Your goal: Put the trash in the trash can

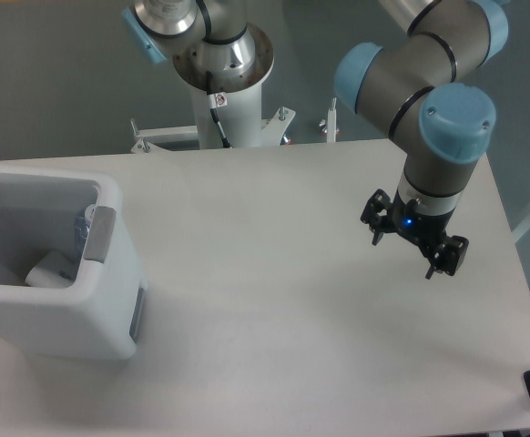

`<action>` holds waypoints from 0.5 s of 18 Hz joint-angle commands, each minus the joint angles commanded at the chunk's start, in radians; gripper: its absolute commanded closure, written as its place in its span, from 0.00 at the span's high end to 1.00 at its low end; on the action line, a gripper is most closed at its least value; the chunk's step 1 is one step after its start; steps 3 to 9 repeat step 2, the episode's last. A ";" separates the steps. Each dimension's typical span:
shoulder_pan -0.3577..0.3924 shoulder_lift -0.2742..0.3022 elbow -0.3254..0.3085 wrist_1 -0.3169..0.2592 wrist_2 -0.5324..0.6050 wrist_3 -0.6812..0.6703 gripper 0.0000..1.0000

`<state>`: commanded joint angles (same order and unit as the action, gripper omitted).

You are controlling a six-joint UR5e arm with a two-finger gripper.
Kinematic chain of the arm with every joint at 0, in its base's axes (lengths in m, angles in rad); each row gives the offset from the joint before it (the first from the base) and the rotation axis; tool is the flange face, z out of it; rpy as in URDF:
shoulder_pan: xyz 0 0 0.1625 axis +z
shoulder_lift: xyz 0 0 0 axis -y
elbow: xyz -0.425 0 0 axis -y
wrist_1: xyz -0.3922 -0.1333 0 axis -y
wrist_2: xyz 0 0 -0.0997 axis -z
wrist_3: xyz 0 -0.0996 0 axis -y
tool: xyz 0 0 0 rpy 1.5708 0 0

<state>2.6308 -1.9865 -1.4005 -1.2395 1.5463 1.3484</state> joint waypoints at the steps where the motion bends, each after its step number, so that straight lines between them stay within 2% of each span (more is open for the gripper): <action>1: 0.000 0.000 0.000 0.000 0.000 0.002 1.00; 9: 0.000 0.000 -0.003 0.002 0.000 0.000 1.00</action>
